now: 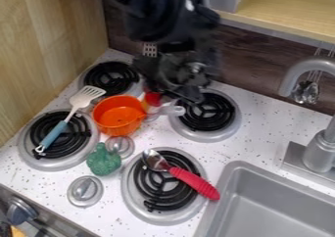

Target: Picked the red bottle and moved it into the orange pot

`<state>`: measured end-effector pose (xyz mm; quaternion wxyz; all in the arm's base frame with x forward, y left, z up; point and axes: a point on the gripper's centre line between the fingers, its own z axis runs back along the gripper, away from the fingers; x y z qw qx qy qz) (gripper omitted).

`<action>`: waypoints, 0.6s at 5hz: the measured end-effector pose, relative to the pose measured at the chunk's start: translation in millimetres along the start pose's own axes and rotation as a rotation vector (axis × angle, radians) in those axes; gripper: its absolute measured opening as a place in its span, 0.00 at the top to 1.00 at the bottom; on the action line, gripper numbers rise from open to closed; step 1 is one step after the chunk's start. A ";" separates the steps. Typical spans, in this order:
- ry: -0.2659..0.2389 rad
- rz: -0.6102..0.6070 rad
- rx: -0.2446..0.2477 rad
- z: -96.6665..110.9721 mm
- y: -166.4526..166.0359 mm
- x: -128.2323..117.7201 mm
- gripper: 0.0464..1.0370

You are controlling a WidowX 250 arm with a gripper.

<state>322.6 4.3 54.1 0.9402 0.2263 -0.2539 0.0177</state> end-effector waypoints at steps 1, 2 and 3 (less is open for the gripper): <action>-0.002 -0.014 -0.005 -7.1 16.2 -5.2 0.73; -0.011 -0.020 0.015 -16.6 32.8 -7.0 0.73; -0.026 -0.055 0.035 -29.4 43.8 -9.3 0.73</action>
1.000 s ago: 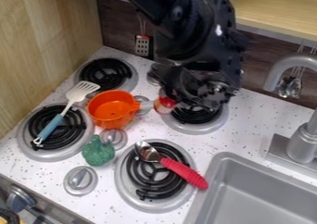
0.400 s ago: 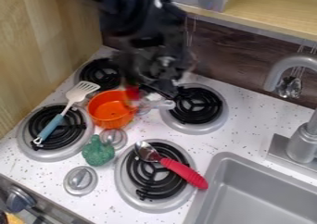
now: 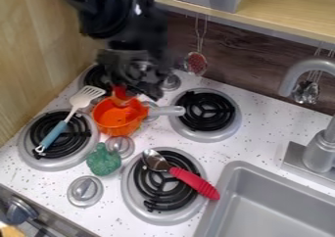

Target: Picked the red bottle and moved it into the orange pot

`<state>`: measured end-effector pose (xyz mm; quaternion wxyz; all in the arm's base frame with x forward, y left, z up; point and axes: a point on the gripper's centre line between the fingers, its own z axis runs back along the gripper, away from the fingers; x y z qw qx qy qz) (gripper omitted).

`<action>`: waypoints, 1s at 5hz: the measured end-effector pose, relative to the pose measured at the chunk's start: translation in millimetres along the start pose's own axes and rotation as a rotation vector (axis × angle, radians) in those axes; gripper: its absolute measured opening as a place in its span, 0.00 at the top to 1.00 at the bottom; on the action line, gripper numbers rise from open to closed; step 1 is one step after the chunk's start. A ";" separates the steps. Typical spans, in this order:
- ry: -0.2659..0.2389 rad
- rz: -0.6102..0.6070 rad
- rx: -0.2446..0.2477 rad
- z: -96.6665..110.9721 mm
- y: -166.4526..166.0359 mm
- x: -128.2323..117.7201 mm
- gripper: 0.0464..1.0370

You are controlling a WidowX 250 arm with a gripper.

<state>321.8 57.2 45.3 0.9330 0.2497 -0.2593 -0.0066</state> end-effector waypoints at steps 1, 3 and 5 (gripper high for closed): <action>0.018 0.006 -0.021 -9.2 0.6 -3.1 0.73; 0.053 0.029 -0.063 -27.8 -3.1 -14.3 0.73; 0.065 0.047 -0.070 -25.1 -9.3 -18.9 0.56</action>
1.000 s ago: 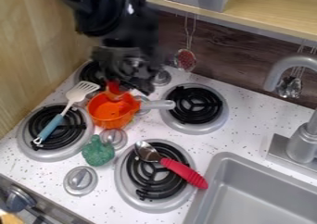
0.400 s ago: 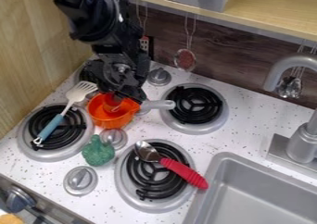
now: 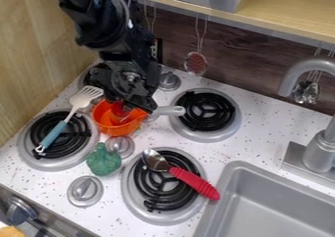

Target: Picked the red bottle and moved it into the orange pot

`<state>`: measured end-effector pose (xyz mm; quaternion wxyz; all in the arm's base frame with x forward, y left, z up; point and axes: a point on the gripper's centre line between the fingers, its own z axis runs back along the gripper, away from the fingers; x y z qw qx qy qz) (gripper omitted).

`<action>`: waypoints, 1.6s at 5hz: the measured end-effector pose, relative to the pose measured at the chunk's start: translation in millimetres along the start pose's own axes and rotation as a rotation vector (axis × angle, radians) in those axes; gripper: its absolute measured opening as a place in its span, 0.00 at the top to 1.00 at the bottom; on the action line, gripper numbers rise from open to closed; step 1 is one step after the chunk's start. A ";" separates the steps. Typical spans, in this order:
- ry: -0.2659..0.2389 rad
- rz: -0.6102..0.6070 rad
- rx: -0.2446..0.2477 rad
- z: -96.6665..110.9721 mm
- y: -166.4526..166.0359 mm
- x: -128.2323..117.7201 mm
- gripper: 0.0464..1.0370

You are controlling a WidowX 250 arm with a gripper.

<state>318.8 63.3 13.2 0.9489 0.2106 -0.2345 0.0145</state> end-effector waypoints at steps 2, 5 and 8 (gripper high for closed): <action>0.040 -0.009 -0.025 1.5 -5.1 0.4 0.06; 0.191 0.010 -0.090 9.4 -7.5 6.7 0.04; 0.302 -0.038 -0.271 -8.9 -10.8 10.4 0.04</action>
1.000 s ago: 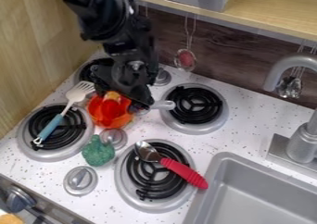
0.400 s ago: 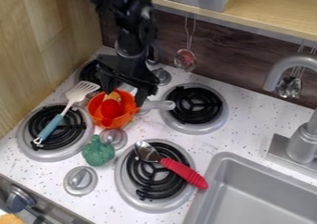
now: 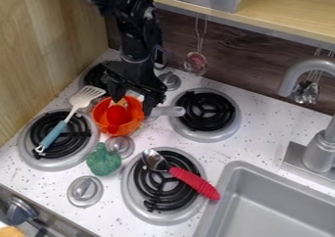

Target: Picked the red bottle and moved it into the orange pot

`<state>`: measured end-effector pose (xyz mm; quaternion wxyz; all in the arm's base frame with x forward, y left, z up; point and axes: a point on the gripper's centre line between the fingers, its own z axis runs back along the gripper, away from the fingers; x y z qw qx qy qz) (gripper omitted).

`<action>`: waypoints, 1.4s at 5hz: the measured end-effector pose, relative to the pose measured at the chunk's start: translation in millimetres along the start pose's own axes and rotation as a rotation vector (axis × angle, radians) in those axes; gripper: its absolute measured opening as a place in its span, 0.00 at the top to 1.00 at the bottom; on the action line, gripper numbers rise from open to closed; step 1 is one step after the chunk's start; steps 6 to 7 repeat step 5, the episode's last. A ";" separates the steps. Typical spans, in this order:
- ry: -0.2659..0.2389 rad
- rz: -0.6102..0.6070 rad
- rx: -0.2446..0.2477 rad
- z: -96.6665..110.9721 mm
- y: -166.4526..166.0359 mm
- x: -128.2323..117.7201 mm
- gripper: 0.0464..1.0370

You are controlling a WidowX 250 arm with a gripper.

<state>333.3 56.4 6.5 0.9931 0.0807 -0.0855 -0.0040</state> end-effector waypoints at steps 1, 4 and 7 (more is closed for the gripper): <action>-0.014 -0.062 -0.009 -4.6 -2.0 4.2 0.04; -0.041 -0.163 -0.076 -9.5 -52.9 15.4 0.04; -0.050 -0.111 -0.079 -5.1 -78.2 16.1 0.04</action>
